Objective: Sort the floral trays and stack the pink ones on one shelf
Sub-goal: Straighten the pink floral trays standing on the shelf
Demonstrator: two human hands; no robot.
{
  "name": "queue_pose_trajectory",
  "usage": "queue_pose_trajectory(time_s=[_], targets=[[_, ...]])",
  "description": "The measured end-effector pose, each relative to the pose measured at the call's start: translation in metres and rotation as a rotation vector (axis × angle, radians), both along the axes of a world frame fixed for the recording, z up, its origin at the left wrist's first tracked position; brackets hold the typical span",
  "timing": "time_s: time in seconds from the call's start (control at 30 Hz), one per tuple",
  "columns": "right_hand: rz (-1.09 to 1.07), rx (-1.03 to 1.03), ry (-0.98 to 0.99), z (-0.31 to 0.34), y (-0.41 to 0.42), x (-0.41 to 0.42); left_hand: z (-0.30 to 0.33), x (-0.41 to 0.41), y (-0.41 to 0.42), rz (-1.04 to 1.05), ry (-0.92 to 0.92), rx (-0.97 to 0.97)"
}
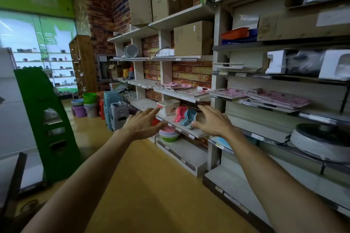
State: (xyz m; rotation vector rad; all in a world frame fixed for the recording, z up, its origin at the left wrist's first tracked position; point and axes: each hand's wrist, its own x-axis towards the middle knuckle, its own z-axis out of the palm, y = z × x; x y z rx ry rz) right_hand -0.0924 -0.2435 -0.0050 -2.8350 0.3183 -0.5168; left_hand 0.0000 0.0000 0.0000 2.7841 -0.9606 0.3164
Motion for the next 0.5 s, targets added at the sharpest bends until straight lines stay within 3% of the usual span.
queue_pose_trajectory(time_s=[0.5], targets=[[0.032, 0.025, 0.034, -0.033, -0.060, 0.065, -0.034, 0.042, -0.041, 0.085, 0.067, -0.149]])
